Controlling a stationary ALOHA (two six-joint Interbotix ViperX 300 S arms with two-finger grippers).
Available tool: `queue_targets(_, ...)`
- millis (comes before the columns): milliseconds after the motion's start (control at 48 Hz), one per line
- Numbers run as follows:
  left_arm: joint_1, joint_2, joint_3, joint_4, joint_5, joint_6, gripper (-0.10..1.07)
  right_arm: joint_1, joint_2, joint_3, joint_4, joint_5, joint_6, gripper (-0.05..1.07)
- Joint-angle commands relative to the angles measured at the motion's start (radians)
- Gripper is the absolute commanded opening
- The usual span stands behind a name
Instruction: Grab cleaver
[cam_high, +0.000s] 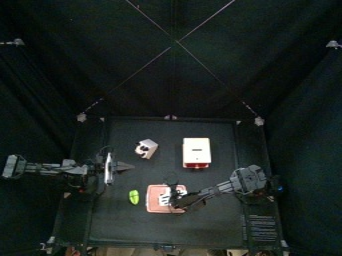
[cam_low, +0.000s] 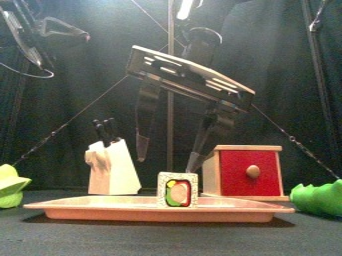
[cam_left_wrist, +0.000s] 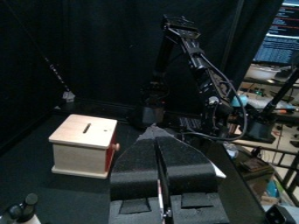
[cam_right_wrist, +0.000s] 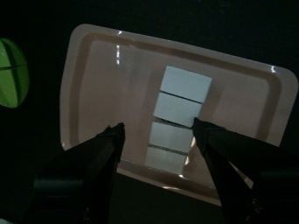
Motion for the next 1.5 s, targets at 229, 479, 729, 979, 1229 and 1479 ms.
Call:
queue_targets(229, 0.0, 0.005, -0.02, 0.0, -0.008, 0.0, -0.02, 0.0, -0.149, 0.006, -0.051, -0.002, -0.005, 0.94)
queue_targets(479, 0.003, 0.005, -0.018, -0.002, -0.009, 0.0, -0.02, -0.005, -0.262, 0.081, -0.129, -0.002, -0.005, 0.94)
queue_targets(729, 0.003, 0.005, -0.015, -0.002, -0.009, 0.0, -0.03, -0.005, -0.345, 0.172, -0.196, -0.008, -0.003, 0.94)
queue_targets(979, 0.012, 0.005, -0.008, 0.0, -0.005, 0.003, -0.02, -0.025, -0.405, 0.238, -0.33, -0.057, -0.003, 0.94)
queue_targets(1229, 0.014, 0.005, -0.008, 0.0, -0.005, 0.006, -0.02, -0.089, -0.437, 0.31, -0.479, -0.141, -0.003, 0.94)
queue_targets(1479, 0.014, 0.005, -0.008, 0.0, 0.006, 0.005, -0.02, -0.172, -0.453, 0.382, -0.655, -0.31, 0.0, 0.94)
